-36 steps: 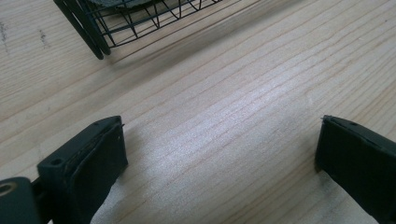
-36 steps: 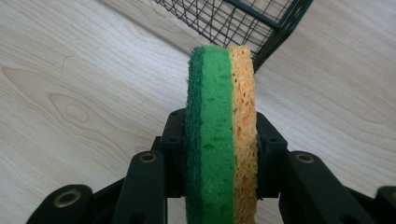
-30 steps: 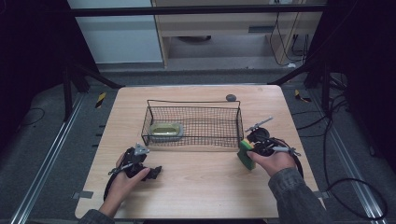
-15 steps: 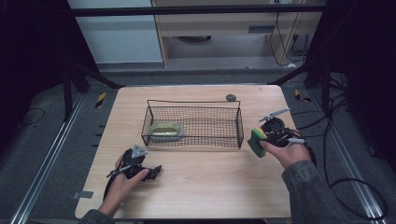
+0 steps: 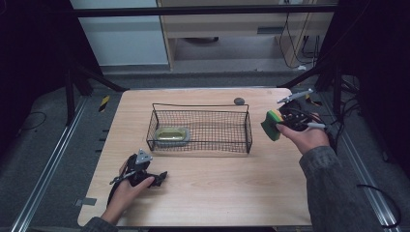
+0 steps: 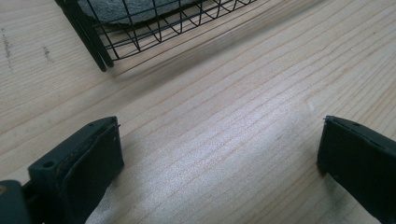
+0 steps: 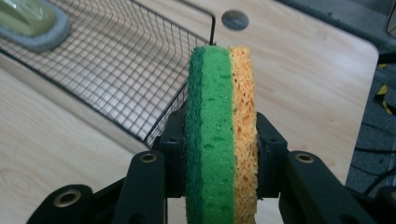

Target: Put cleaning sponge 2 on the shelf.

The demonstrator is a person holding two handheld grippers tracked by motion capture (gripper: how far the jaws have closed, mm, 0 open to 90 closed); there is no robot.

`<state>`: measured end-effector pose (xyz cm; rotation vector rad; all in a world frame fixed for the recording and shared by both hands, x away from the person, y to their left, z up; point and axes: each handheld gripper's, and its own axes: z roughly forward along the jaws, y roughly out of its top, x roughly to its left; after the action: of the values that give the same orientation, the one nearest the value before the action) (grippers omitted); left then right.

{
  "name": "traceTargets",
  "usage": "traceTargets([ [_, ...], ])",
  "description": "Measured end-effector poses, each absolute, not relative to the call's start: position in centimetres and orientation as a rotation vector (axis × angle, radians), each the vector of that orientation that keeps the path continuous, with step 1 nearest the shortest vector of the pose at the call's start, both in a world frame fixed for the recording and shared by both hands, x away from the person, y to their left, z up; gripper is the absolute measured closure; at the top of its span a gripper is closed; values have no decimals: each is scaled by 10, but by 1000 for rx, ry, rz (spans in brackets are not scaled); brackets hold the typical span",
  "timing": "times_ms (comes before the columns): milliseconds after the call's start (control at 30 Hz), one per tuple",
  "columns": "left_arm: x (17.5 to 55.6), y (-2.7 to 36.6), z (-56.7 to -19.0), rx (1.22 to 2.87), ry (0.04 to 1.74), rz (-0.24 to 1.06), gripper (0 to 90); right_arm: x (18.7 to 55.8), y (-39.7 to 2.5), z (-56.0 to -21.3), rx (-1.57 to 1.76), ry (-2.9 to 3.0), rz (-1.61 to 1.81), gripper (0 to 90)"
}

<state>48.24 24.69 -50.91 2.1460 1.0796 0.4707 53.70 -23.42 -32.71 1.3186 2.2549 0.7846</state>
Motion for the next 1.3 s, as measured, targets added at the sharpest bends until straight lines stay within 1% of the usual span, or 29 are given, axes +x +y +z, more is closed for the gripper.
traceTargets([
  [200,483,247,-509,2144,1078,473,0,555,-225,-313,1284,2242,808,638],
  [400,483,247,-509,2148,1077,473,0,559,-216,-306,1266,2216,866,639],
  [833,483,247,-509,2148,1070,470,0,575,-195,-306,1228,2226,883,642],
  [1300,483,247,-509,2149,1068,469,0,583,-180,-311,1171,2249,915,643],
])
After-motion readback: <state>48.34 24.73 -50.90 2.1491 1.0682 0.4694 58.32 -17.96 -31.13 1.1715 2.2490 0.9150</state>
